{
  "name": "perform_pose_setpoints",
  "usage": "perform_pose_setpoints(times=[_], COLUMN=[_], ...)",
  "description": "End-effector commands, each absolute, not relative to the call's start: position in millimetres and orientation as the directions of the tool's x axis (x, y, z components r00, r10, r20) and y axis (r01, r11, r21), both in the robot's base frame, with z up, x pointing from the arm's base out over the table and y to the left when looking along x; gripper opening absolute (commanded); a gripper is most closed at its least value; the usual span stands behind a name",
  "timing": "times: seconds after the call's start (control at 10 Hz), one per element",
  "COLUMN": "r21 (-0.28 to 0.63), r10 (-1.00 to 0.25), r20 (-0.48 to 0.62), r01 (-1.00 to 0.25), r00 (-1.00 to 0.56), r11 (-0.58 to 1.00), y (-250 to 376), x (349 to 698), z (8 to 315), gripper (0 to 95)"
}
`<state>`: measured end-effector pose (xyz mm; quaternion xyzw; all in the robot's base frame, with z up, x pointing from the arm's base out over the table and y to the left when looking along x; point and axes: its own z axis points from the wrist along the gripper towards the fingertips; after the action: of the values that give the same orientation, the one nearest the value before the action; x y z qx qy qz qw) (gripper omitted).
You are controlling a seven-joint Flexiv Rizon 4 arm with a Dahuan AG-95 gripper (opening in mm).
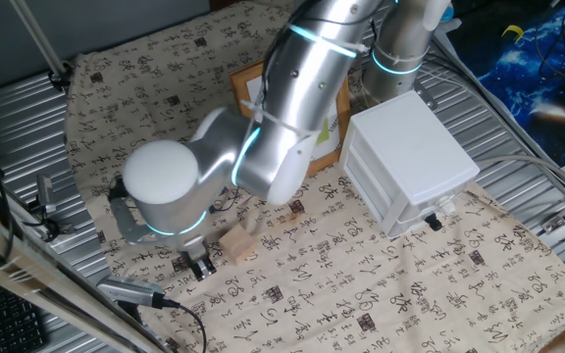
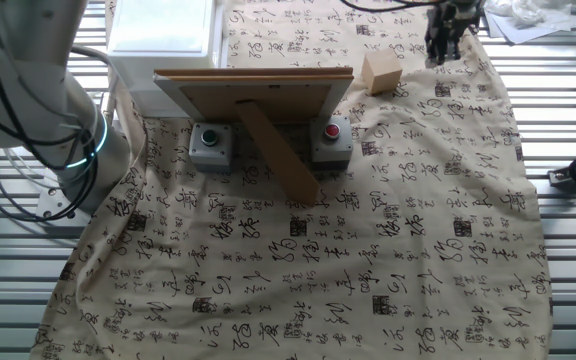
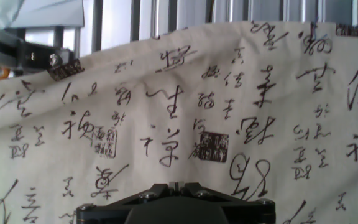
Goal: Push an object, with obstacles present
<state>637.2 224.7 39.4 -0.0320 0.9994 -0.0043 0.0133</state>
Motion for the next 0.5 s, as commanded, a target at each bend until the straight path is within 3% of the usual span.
perform_pose_setpoints(times=[0.1, 0.5], r21=[-0.011, -0.009], r10=[-0.061, -0.071], r20=[-0.028, -0.031], r01=[-0.061, -0.071], r00=[-0.998, -0.997], r11=[0.998, 0.997], y=[225.1, 214.7], x=[635.0, 612.8], z=[36.3, 23.5], gripper=[0.0, 0.0])
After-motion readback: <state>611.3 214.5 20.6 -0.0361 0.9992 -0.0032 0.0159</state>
